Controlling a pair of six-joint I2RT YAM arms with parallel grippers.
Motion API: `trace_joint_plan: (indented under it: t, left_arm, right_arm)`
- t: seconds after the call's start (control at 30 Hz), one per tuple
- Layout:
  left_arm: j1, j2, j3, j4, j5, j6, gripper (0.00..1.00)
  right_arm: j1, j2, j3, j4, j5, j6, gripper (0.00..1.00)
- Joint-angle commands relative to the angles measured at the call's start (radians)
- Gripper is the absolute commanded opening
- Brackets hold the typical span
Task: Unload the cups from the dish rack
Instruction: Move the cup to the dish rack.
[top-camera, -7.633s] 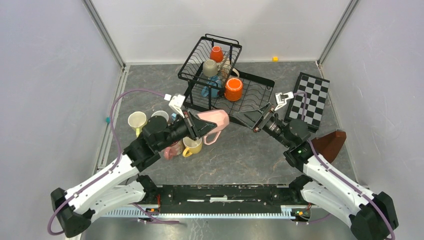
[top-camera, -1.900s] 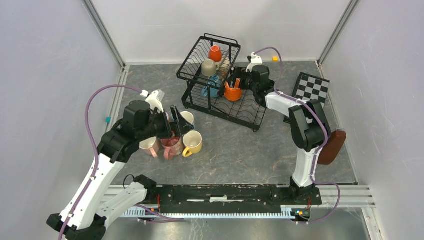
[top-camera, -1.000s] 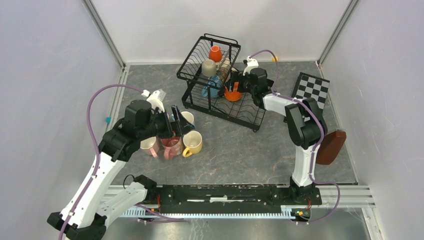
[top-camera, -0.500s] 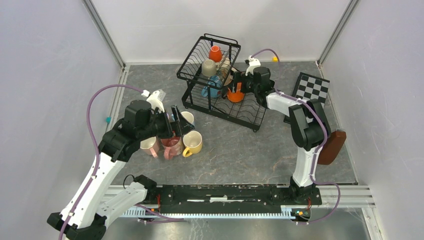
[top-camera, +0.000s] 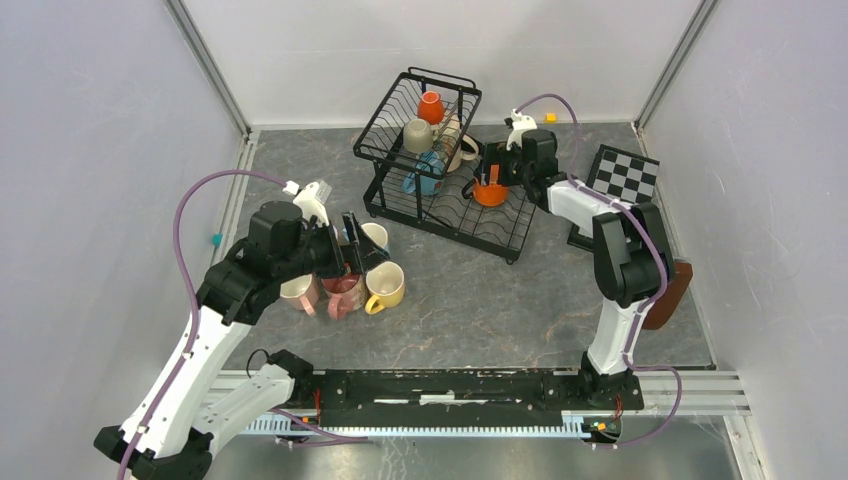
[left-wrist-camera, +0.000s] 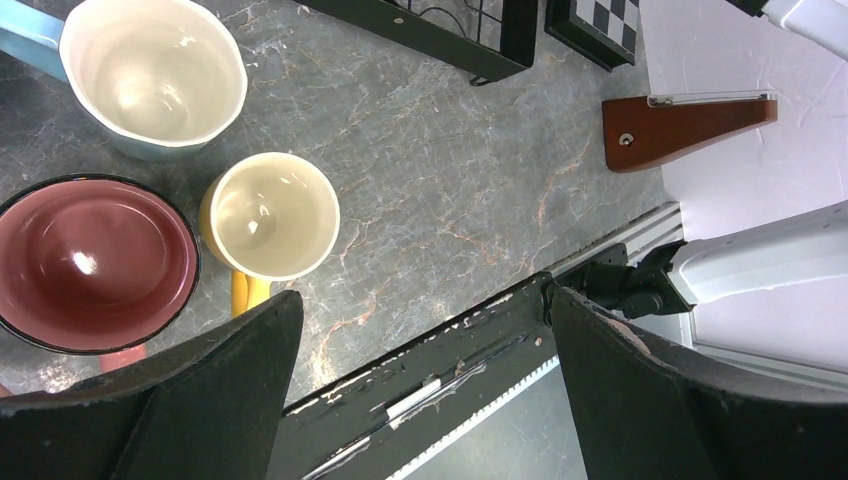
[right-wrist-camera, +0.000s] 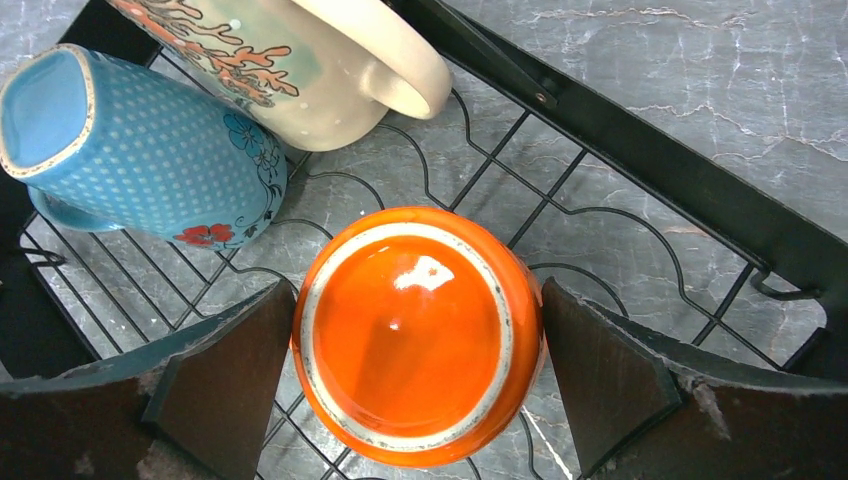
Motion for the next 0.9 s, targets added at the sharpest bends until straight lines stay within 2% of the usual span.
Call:
trace_joint_plan:
  t: [0.0, 0.53, 0.7, 0.87]
  left_arm:
    - [-0.005, -0.010, -0.004, 0.035, 0.027, -0.018, 1.00]
    - [-0.005, -0.007, -0.020, 0.061, 0.040, -0.026, 1.00]
    - [-0.005, -0.009, -0.032, 0.069, 0.043, -0.027, 1.00]
    - [-0.005, -0.008, -0.045, 0.086, 0.049, -0.030, 1.00]
  right_arm:
    - [-0.005, -0.035, 0.046, -0.157, 0.034, -0.079, 0.98]
    - [-0.005, -0.026, 0.270, -0.453, 0.111, -0.039, 0.98]
    - [-0.002, -0.086, 0.241, -0.475, 0.136, 0.036, 0.98]
    - [0.021, -0.213, 0.071, -0.405, 0.150, 0.126, 0.98]
